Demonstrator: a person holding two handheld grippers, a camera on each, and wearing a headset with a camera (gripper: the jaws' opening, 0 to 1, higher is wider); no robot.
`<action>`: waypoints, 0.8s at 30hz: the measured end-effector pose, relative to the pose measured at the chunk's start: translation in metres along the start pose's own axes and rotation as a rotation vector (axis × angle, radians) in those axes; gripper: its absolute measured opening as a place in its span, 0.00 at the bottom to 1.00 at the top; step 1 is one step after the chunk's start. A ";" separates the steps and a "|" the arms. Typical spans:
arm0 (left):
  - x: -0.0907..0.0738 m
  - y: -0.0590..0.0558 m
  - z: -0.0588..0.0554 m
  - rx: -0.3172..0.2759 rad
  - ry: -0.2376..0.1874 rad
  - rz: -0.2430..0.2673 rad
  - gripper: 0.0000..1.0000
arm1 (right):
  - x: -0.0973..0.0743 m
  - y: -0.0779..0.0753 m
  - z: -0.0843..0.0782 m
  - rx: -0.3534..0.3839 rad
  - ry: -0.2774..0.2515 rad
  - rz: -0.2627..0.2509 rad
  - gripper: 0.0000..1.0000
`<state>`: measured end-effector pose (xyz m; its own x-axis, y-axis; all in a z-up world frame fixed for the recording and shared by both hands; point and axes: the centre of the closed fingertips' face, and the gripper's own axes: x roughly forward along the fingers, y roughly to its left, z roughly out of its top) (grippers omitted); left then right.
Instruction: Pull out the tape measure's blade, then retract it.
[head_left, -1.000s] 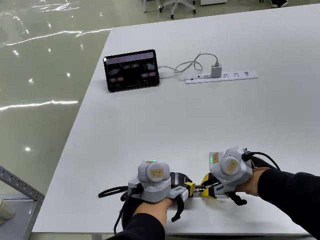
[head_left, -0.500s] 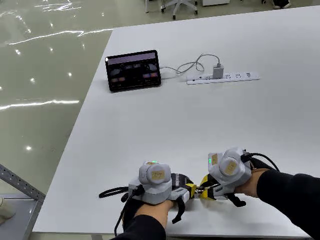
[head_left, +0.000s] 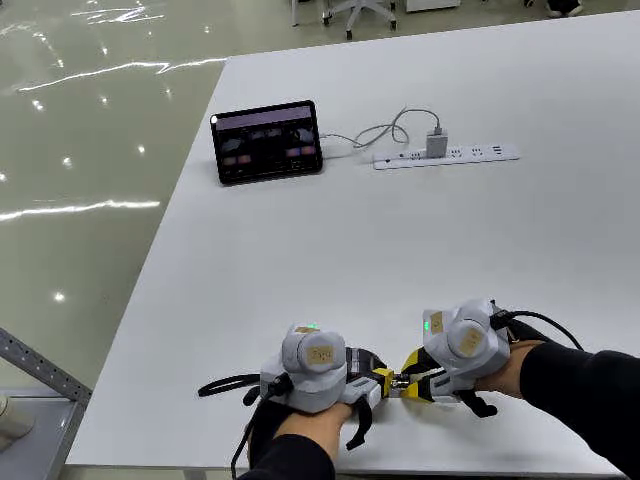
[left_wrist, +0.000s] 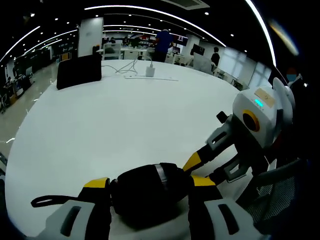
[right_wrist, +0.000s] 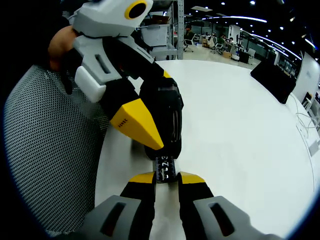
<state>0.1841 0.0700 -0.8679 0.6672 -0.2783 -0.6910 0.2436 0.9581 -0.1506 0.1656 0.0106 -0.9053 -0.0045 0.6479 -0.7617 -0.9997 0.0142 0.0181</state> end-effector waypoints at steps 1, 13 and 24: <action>0.000 0.000 0.000 0.013 -0.001 0.003 0.58 | 0.000 0.000 0.000 -0.005 -0.001 -0.004 0.14; 0.000 0.001 -0.004 0.041 0.036 0.015 0.55 | -0.001 -0.002 -0.001 0.005 -0.006 -0.014 0.11; 0.000 0.001 -0.002 -0.005 0.034 0.006 0.58 | 0.000 -0.001 0.000 0.022 0.006 -0.012 0.11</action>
<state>0.1827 0.0709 -0.8692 0.6445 -0.2701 -0.7153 0.2358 0.9601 -0.1501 0.1668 0.0105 -0.9058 0.0071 0.6432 -0.7656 -0.9990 0.0388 0.0234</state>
